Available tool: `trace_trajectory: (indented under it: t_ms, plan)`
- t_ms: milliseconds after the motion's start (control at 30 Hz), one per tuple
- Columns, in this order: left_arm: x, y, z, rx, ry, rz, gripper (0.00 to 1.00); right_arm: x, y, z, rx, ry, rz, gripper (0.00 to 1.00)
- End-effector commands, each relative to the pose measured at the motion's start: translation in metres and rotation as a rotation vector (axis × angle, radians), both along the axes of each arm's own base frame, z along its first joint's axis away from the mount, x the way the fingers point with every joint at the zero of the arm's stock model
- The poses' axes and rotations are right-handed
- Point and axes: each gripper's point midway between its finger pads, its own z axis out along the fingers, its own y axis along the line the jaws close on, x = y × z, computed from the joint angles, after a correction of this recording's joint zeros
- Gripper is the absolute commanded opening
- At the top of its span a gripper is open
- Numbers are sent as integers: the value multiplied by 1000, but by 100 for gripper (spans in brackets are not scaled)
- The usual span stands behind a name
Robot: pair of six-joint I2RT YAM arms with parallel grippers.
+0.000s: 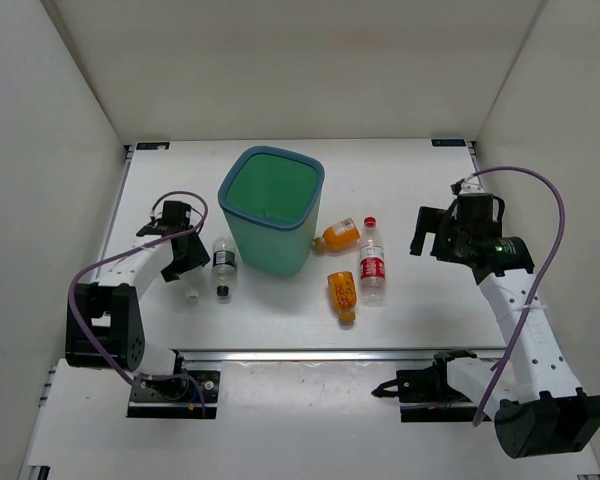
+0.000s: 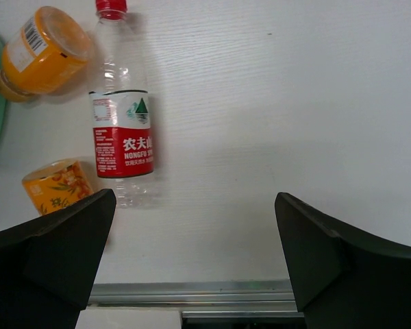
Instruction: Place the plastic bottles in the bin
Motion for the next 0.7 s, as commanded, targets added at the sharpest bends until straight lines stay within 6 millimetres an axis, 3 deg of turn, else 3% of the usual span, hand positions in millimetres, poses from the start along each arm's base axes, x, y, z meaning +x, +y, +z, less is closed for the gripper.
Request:
trace_trajectory:
  t_ms: [0, 67, 100, 167, 200, 267, 300, 400, 433, 500, 567, 600, 667]
  plan:
    - [17, -2, -3, -5, -58, -16, 75, -2, -5, -3, 30, -20, -28, 99]
    - [20, -2, -7, -5, -51, -18, 61, -6, -1, -6, 29, -13, -18, 99]
    - [19, -1, -7, -3, -44, -15, 47, -5, 3, -8, 26, -10, -5, 99]
    - [27, 2, 8, 21, -76, 0, 35, -6, 2, -8, 3, -17, -5, 99]
    - [22, 3, 11, 34, -58, -1, 30, -7, 3, -12, -4, -10, 4, 99]
    - [34, 12, 54, 81, -165, 33, 32, -6, 4, -23, 3, 9, 9, 99]
    - [31, 14, 63, 87, -172, 41, 33, -4, 7, -22, 19, 7, 24, 99]
    - [44, 19, 162, 119, -406, 58, 36, 2, 23, -32, 74, 16, 73, 99]
    - [45, 12, 182, 122, -452, 40, 36, 6, 31, -33, 88, 3, 96, 99]
    - [51, 0, 260, 131, -647, 7, 37, 12, 39, -39, 98, 12, 111, 99]
    - [54, -39, 307, 89, -778, -92, 38, 17, 50, -42, 97, 3, 135, 99]
    - [57, -48, 331, 78, -849, -122, 38, 20, 51, -46, 103, 10, 140, 99]
    - [64, -87, 362, 11, -974, -223, 40, 24, 54, -49, 108, 13, 144, 99]
